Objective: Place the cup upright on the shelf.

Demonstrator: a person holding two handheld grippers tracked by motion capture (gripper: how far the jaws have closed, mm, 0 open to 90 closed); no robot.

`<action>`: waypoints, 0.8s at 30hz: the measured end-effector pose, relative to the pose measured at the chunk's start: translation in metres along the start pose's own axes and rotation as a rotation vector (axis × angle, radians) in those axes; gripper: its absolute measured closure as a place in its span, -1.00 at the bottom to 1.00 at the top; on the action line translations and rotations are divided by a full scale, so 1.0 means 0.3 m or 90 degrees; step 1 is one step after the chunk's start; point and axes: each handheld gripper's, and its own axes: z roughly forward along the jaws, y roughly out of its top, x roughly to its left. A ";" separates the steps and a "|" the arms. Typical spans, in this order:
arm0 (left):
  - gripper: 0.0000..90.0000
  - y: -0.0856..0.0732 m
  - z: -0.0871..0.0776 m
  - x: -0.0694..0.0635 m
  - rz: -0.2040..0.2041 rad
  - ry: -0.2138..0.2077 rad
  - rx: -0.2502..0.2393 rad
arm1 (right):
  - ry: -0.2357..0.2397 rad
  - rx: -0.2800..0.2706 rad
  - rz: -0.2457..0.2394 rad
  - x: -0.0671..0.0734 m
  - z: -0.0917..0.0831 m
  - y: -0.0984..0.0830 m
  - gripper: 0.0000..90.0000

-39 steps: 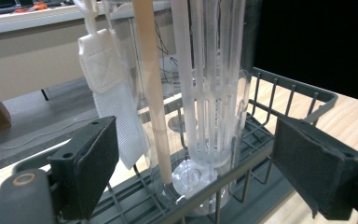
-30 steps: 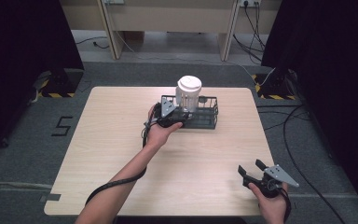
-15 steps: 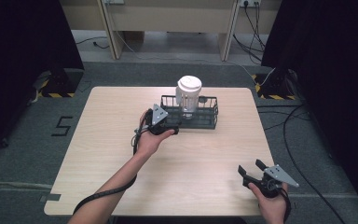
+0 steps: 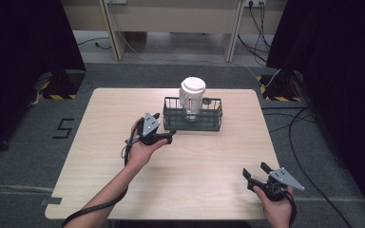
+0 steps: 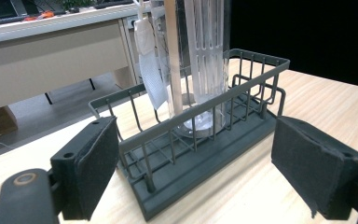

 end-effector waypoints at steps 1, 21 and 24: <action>-0.67 -0.003 -0.006 0.001 0.000 0.000 0.000 | 0.000 -0.001 0.000 0.000 0.000 0.000 -0.56; -0.66 -0.090 -0.153 0.036 -0.011 0.008 0.007 | -0.003 -0.001 -0.002 0.002 0.000 0.000 -0.56; -0.66 -0.103 -0.173 0.044 -0.013 0.011 0.009 | -0.003 -0.001 -0.003 0.002 0.000 0.000 -0.56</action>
